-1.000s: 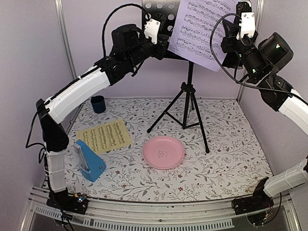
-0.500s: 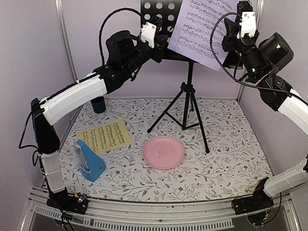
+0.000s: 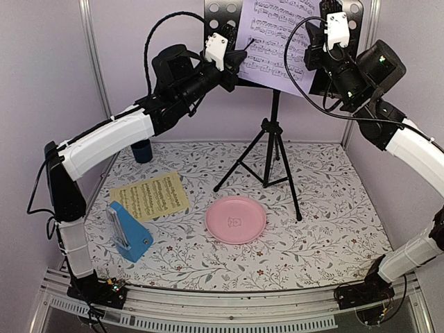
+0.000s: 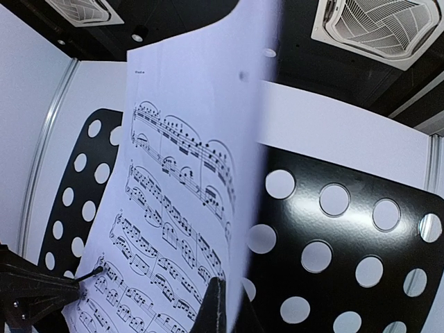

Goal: Set up the instrument practice props

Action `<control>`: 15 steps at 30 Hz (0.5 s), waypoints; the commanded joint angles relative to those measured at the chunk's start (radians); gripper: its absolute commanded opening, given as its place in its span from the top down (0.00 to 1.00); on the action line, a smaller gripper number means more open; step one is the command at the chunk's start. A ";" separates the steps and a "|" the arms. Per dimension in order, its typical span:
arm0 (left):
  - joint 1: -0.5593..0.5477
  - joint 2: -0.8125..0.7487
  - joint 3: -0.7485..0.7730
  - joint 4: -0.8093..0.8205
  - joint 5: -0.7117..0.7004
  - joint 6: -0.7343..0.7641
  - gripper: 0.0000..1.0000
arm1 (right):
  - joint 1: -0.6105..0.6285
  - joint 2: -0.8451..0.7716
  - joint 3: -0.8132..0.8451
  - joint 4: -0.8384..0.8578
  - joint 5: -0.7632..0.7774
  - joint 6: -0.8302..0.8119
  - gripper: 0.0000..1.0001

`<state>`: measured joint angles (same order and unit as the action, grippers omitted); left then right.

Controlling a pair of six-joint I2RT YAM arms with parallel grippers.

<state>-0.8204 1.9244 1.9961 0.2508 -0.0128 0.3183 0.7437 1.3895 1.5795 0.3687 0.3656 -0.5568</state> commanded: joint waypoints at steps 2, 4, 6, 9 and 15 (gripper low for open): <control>-0.013 -0.017 -0.003 0.056 0.067 0.022 1.00 | -0.005 0.048 0.078 0.044 -0.098 -0.080 1.00; -0.013 -0.018 -0.004 0.054 0.066 0.023 1.00 | -0.006 0.069 0.096 0.037 -0.136 -0.116 1.00; -0.013 -0.018 -0.005 0.052 0.068 0.023 1.00 | -0.006 0.088 0.115 0.036 -0.148 -0.145 1.00; -0.013 -0.018 -0.003 0.051 0.075 0.025 1.00 | -0.005 0.111 0.132 0.038 -0.163 -0.155 1.00; -0.014 -0.015 0.001 0.052 0.083 0.028 1.00 | -0.005 0.156 0.169 0.049 -0.148 -0.143 1.00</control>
<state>-0.8200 1.9244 1.9961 0.2504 0.0166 0.3305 0.7437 1.5192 1.7046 0.3889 0.2222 -0.6968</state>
